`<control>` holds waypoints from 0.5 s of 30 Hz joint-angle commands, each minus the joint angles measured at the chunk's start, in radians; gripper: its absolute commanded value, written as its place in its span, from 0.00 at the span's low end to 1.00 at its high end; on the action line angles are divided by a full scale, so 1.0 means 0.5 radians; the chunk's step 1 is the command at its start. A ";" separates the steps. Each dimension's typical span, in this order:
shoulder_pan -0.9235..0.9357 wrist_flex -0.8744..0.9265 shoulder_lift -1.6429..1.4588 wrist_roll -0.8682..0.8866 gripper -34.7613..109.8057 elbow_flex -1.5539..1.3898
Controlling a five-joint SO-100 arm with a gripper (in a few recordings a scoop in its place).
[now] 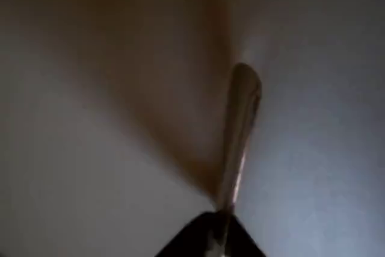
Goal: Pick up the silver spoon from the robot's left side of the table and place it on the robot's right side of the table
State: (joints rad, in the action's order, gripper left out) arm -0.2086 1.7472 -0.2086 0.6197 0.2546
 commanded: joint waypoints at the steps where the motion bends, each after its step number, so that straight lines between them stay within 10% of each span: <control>1: 0.123 0.117 -0.120 -0.043 0.23 0.031; 15: 0.795 0.215 -0.721 -0.660 0.23 -0.006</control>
State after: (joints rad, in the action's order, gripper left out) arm 0.0721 1.8454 -0.4249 0.3881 0.2516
